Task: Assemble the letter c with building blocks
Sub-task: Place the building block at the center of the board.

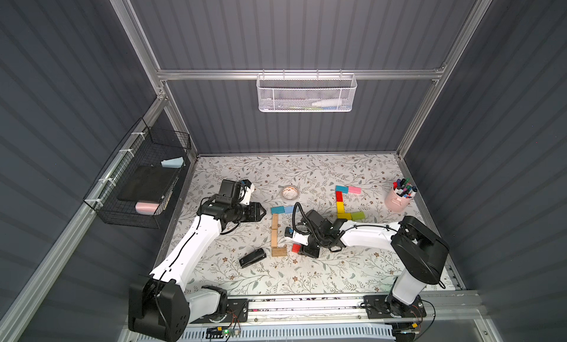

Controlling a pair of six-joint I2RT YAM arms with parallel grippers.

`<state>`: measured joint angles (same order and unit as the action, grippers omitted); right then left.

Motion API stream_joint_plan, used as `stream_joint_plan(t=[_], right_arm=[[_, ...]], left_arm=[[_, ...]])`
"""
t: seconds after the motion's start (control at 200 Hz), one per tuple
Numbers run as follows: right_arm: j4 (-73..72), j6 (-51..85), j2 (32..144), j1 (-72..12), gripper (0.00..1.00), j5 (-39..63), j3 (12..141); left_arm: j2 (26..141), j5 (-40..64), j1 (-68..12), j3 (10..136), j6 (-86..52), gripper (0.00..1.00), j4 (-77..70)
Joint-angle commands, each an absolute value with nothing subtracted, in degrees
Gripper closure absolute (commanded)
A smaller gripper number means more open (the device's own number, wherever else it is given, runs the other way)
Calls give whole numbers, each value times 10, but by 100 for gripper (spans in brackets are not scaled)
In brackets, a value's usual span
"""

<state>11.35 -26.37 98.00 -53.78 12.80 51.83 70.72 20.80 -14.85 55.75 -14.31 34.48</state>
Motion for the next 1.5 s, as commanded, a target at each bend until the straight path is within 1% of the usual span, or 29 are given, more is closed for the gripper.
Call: stream_joint_plan(t=[0.0,0.14,0.255,0.405,0.545,0.595,0.705,0.79,0.911,1.016,1.236,1.421,1.496], right_arm=[[109,-269,947,-541,52,123,517],[80,-236,892,-540,50,120,491],[61,-163,854,-539,51,110,477],[73,-34,842,-540,57,92,483],[87,75,839,-545,61,61,486],[84,107,833,-550,65,42,482],[63,171,824,-551,74,34,471],[47,205,832,-551,77,35,469],[53,231,861,-550,82,26,483],[66,249,897,-549,90,8,504],[77,246,962,-537,94,37,548],[94,236,997,-524,100,62,577],[99,229,1007,-521,100,77,584]], left_arm=[[708,203,-145,552,-134,47,354],[705,203,-145,552,-134,47,354],[702,203,-145,552,-134,47,353],[698,204,-145,552,-134,47,352],[697,207,-145,552,-134,47,352],[696,207,-145,551,-134,47,352],[694,210,-145,551,-134,47,352],[695,213,-145,552,-134,47,352],[694,213,-145,552,-133,47,352],[693,214,-145,552,-132,47,352],[694,216,-145,553,-130,47,353],[693,216,-145,552,-129,47,354],[692,216,-145,552,-130,47,354]])
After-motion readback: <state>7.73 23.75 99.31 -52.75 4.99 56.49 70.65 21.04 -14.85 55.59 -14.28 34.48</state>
